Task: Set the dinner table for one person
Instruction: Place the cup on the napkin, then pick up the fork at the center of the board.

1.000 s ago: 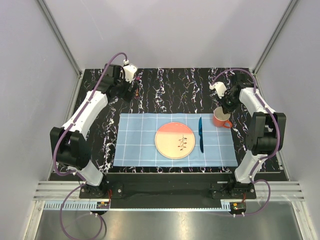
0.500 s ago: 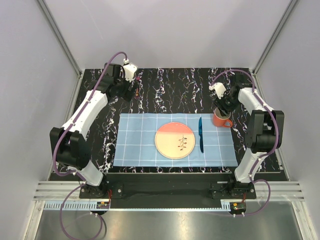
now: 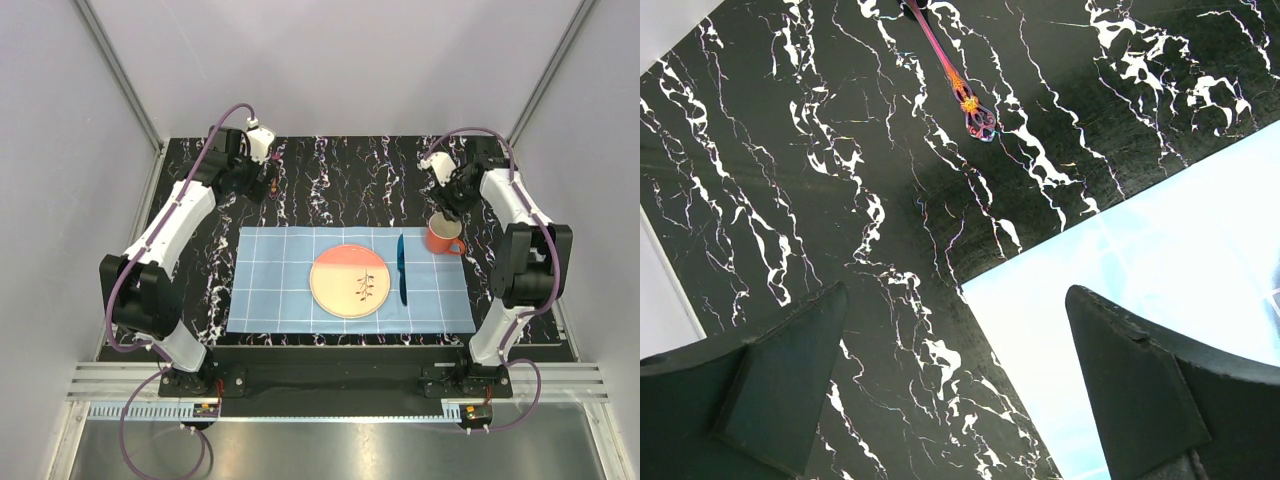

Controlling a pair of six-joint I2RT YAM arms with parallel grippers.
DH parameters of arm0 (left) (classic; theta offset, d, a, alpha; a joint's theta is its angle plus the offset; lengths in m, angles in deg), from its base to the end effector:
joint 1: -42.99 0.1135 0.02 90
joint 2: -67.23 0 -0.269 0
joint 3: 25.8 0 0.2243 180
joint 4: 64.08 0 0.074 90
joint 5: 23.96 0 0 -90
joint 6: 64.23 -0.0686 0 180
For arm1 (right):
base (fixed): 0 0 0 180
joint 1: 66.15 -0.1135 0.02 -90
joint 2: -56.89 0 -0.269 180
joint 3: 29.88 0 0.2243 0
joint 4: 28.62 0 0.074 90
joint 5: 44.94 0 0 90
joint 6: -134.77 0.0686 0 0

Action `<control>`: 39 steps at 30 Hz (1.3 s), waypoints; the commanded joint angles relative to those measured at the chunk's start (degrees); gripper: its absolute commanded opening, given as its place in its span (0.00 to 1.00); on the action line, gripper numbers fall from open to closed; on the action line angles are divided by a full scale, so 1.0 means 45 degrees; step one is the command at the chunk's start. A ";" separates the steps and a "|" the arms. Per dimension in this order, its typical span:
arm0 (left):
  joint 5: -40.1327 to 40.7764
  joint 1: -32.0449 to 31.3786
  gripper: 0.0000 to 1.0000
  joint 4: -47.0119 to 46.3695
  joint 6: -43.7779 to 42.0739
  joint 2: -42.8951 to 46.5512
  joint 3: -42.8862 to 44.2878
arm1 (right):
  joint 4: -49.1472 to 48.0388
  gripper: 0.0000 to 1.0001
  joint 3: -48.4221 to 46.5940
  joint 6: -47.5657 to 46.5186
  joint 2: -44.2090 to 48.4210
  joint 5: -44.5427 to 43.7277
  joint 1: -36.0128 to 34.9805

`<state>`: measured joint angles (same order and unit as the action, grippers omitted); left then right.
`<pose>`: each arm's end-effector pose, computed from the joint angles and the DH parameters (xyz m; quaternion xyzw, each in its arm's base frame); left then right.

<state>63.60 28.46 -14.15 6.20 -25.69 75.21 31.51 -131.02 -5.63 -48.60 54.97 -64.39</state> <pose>0.3497 -0.0936 0.3186 0.2759 0.8701 -0.0015 0.4084 0.3767 0.0002 0.2280 -0.4175 0.8776 -0.0211 0.2347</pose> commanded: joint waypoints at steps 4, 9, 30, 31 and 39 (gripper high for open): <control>-0.0298 -0.0034 0.98 -0.0381 0.0189 0.0064 0.0240 | 0.0299 0.68 -0.1381 0.0025 0.1450 0.0004 -0.0039; -0.0025 -0.0034 0.99 -0.0772 0.0519 -0.0676 0.0414 | 0.0280 0.75 -0.2706 0.0494 0.2017 0.0337 -0.0059; 0.2397 -0.0190 0.95 -0.3017 0.4251 -0.6693 0.4553 | -0.0795 0.85 -0.4293 0.0807 0.2544 -0.0777 -0.1191; 0.2320 -0.0210 0.95 -0.3135 0.4310 -0.7042 0.4711 | -0.0775 0.86 -0.4254 0.0788 0.2564 -0.0777 -0.1230; 0.1987 -0.0308 0.96 -0.2496 0.4779 -0.9035 0.6994 | -0.0756 0.86 -0.4176 0.0944 0.2349 -0.1089 -0.1835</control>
<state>72.12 27.35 -24.94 25.78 -63.66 101.87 29.02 -149.88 -1.91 -40.04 51.45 -71.06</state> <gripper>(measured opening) 0.957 0.854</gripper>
